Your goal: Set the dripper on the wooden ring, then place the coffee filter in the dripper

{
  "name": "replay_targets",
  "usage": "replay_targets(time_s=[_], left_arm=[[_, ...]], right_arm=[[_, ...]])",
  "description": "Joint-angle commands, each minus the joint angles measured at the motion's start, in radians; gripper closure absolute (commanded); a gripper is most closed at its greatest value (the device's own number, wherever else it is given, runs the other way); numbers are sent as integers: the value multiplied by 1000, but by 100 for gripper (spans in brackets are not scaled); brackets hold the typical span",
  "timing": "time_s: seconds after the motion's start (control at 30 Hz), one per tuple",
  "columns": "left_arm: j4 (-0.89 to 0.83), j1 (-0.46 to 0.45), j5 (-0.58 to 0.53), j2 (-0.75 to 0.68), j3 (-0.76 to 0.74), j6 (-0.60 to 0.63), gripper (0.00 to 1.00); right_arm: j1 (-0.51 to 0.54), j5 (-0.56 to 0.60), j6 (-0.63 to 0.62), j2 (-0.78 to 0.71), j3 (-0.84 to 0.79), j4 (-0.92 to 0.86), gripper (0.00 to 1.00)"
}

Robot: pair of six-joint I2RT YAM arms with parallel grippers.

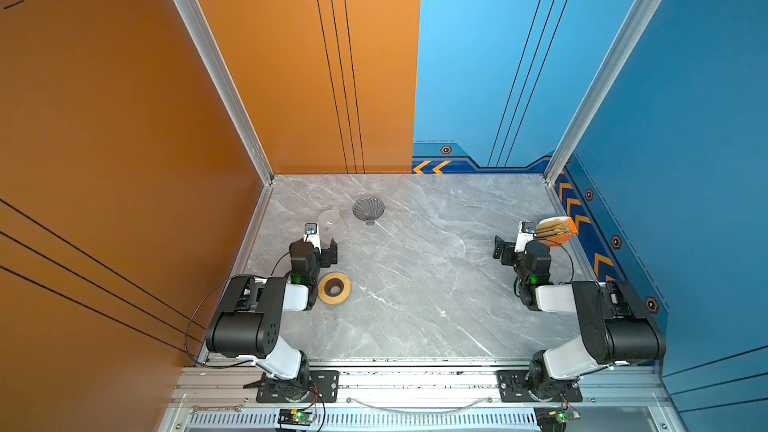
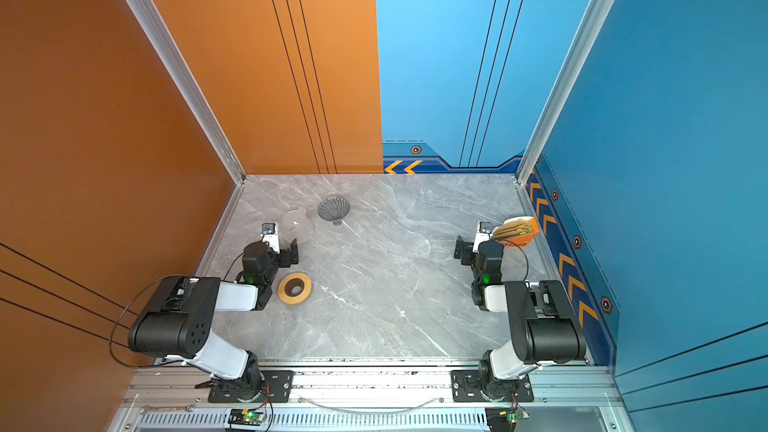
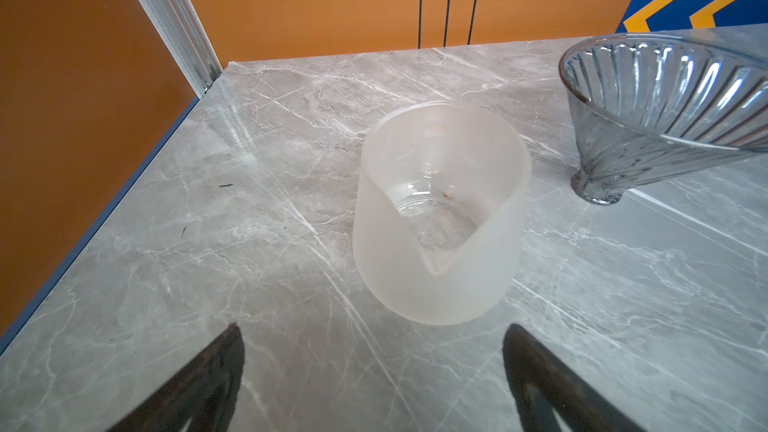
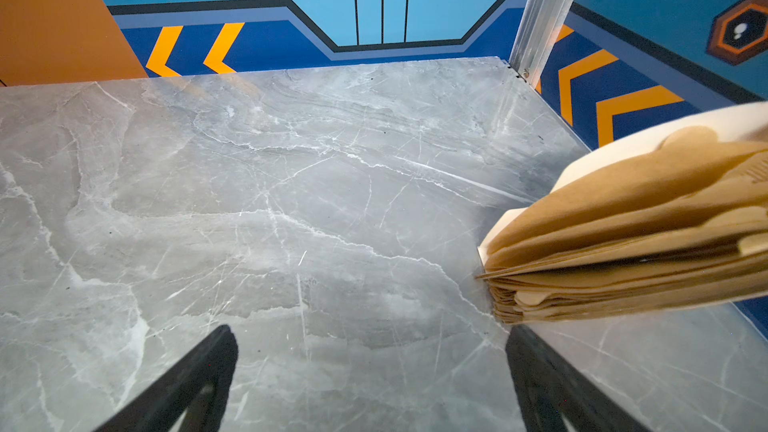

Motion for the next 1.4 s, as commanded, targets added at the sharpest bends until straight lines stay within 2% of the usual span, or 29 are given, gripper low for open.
replay_targets(time_s=[0.0, 0.67, 0.93, 1.03, 1.1, 1.2, 1.37], left_arm=[[-8, 14, 31, -10, 9, -15, 2], [60, 3, 26, -15, -32, -9, 2], [80, -60, -98, -87, -67, 33, 2], [-25, -82, -156, -167, -53, 29, 2], [-154, -93, -191, -238, -26, 13, 2], [-316, -104, -210, -325, 17, -28, 2], [-547, -117, -232, -429, 88, -106, 2]], right_arm=[[-4, -12, 3, 4, 19, -16, 0], [-13, -14, 15, -10, -44, 82, 0], [3, 9, 5, -89, -22, -23, 0], [23, 50, -1, -138, -7, -99, 0], [41, 70, -7, -191, 16, -187, 0], [88, 125, -25, -289, 39, -290, 0], [159, 156, 19, -467, 64, -436, 0]])
